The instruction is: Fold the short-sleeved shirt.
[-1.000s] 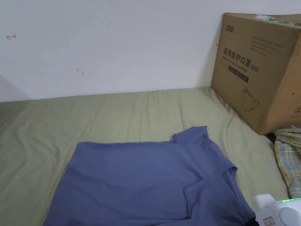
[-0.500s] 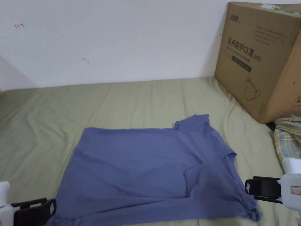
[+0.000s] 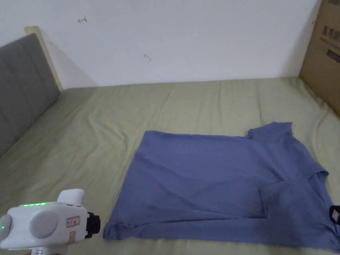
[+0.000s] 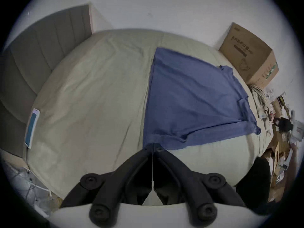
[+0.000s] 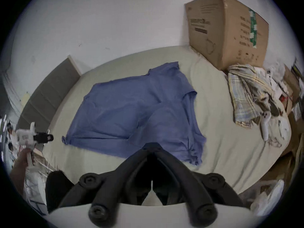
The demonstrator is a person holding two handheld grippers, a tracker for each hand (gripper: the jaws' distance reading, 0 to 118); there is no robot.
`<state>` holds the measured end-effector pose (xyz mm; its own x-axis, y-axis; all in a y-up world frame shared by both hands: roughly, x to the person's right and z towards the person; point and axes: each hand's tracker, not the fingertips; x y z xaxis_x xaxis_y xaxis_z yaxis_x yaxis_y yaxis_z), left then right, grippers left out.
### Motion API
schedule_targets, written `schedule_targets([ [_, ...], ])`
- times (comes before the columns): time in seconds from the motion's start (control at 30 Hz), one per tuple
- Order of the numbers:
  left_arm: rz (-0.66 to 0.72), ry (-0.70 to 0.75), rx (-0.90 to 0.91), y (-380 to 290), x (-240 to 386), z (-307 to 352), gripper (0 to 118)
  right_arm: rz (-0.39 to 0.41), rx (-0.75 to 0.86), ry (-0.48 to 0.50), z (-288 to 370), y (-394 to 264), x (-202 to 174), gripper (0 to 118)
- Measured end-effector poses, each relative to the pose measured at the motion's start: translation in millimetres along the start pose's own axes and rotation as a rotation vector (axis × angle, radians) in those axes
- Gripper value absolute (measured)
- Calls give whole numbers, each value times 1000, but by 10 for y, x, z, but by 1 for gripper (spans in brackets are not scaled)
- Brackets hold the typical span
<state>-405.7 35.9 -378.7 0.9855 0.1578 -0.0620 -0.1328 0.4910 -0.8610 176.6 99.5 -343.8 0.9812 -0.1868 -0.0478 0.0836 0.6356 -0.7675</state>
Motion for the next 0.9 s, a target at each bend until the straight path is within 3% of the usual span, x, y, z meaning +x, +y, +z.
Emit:
schedule_targets([
  [0.03,22,4,-28,15,-25,-148,33,11,-9,2,-46,-23,-20,0],
  [0.07,32,21,-38,35,-23,-226,84,15,-16,3,-79,-39,-25,0],
  [0.1,29,28,-55,46,-29,-369,116,21,-32,0,-112,-14,-33,0],
  [0.13,29,36,-78,44,-31,-478,117,24,-44,-5,-152,-29,-31,0],
  [0.27,-7,46,-105,35,27,-703,107,28,-88,-24,-278,-66,32,0],
  [0.4,-176,104,-156,64,156,-754,73,8,-126,-59,-393,-75,159,0],
  [0.43,-169,53,-129,78,168,-681,65,9,-134,-78,-418,-74,201,0],
  [0.47,-170,41,-121,88,182,-585,65,10,-136,-95,-439,-74,255,0],
  [0.53,-172,24,-95,83,184,-455,9,11,-144,-114,-473,-62,437,0],
  [0.67,-152,-22,-59,68,337,-124,5,-9,-156,-128,-519,-54,725,0],
  [0.7,-149,-27,-48,74,356,-69,5,-11,-180,-150,-576,-55,790,15],
  [0.73,-137,-36,-40,140,266,-112,5,-17,-219,-199,-641,-56,856,47],
  [0.77,-119,-47,-33,167,252,-87,5,-30,-247,-210,-694,-62,908,98],
  [0.8,-101,-54,-27,185,244,-60,5,-39,-286,-170,-760,-75,974,106],
  [0.9,-73,-65,-21,215,212,-33,5,-99,-349,-150,-933,-84,1134,106],
])
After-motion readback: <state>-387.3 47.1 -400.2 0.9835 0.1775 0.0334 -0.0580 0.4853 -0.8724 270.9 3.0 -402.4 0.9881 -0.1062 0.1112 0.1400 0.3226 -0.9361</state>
